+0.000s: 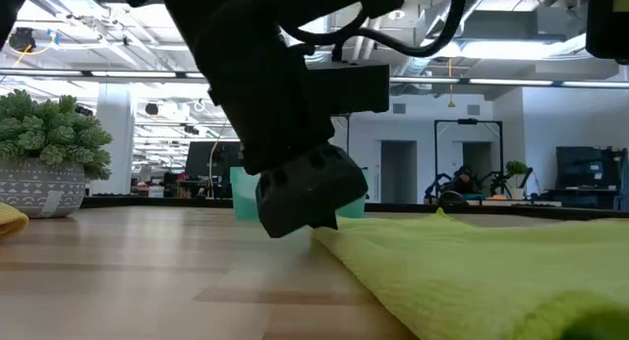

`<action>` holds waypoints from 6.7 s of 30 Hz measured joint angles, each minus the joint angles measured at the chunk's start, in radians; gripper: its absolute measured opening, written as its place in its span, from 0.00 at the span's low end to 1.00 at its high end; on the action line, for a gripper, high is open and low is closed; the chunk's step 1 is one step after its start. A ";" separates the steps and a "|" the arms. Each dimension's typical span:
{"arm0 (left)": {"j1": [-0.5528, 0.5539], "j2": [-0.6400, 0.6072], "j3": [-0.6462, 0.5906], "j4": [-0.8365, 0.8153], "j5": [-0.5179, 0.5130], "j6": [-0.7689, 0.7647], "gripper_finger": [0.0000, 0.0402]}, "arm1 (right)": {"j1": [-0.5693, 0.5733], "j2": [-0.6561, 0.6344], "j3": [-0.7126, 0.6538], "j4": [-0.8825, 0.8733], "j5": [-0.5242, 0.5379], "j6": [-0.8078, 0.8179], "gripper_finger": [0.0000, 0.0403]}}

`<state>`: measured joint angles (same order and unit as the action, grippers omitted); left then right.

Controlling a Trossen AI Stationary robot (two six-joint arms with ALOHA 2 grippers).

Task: Fold microfiber towels
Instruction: Fold the light green microfiber cloth

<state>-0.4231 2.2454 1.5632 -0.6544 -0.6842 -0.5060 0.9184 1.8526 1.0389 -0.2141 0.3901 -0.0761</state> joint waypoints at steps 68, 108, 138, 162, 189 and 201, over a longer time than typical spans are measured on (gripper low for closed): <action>-0.116 0.099 0.226 0.240 0.707 0.491 0.06 | -0.023 0.000 0.000 0.013 -0.131 0.135 0.06; -0.117 0.097 0.283 0.171 0.719 0.451 0.06 | -0.087 0.048 0.020 -0.001 -0.394 0.288 0.02; -0.107 0.095 0.201 0.261 0.785 0.441 0.06 | -0.424 -0.109 -0.405 0.222 0.225 0.606 0.03; -0.002 0.091 0.365 -0.148 0.193 0.101 0.06 | -0.198 -0.110 -0.437 0.661 -0.203 0.305 0.04; -0.035 0.097 0.373 -0.179 0.072 0.260 0.06 | -0.250 -0.217 -0.410 0.442 0.106 0.398 0.03; -0.112 0.095 0.232 0.166 0.645 0.492 0.06 | -0.482 -0.211 -0.566 0.461 0.137 0.654 0.04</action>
<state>-0.5353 2.3401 1.7950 -0.4885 -0.0391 -0.0142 0.4364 1.6415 0.4733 0.2473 0.5272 0.5782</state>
